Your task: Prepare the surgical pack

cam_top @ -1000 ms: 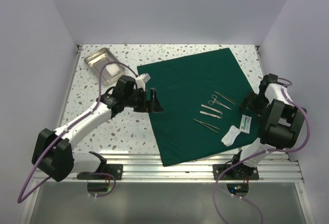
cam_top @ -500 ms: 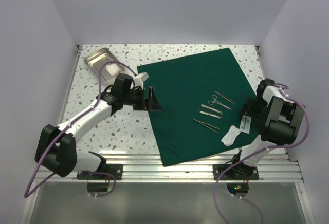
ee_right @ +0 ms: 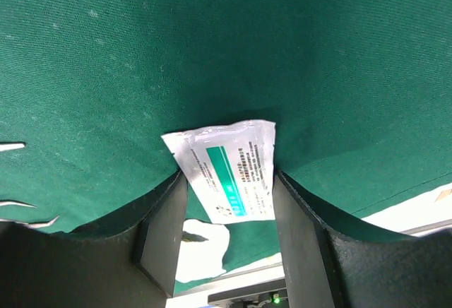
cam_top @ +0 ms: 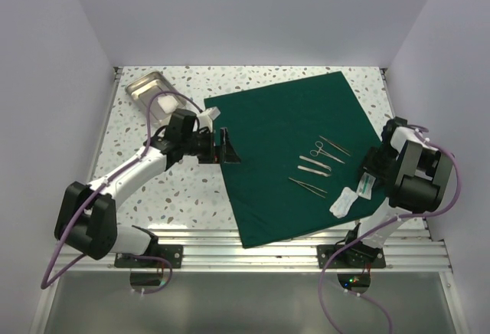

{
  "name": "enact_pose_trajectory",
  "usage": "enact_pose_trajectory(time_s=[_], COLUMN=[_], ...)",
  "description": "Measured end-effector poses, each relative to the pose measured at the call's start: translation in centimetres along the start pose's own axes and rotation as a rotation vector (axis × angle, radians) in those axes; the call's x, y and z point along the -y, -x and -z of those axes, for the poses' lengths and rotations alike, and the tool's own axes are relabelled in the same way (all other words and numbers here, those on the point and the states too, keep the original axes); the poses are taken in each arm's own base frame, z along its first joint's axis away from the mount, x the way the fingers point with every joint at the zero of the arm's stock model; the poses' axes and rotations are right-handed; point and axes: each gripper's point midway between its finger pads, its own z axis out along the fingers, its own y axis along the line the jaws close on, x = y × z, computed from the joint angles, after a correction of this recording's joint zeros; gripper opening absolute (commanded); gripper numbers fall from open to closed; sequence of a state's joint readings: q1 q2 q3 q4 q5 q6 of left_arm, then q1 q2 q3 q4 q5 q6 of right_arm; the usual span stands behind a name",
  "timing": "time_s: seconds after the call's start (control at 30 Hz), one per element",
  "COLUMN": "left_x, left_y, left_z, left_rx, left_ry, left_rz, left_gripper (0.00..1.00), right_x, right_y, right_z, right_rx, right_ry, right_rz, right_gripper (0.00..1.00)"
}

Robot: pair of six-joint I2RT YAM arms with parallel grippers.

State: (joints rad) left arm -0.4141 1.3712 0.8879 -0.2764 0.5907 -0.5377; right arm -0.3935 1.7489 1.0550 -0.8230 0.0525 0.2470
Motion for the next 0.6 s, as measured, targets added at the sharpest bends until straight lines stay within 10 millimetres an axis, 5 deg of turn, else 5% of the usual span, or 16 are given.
enact_pose_trajectory(time_s=[0.23, 0.6], left_x=[-0.07, -0.15], left_y=[0.02, 0.01], left_z=[-0.18, -0.48], left_rx=[-0.003, -0.008], left_ry=[-0.004, -0.012], left_rz=[0.002, 0.004], left_gripper=[0.90, 0.90], right_x=[0.32, 0.05], right_y=[0.01, 0.10], right_z=[0.04, 0.00], right_rx=[-0.017, -0.035], right_ry=[-0.022, -0.012], right_rz=[-0.001, 0.003], right_gripper=[0.65, 0.53])
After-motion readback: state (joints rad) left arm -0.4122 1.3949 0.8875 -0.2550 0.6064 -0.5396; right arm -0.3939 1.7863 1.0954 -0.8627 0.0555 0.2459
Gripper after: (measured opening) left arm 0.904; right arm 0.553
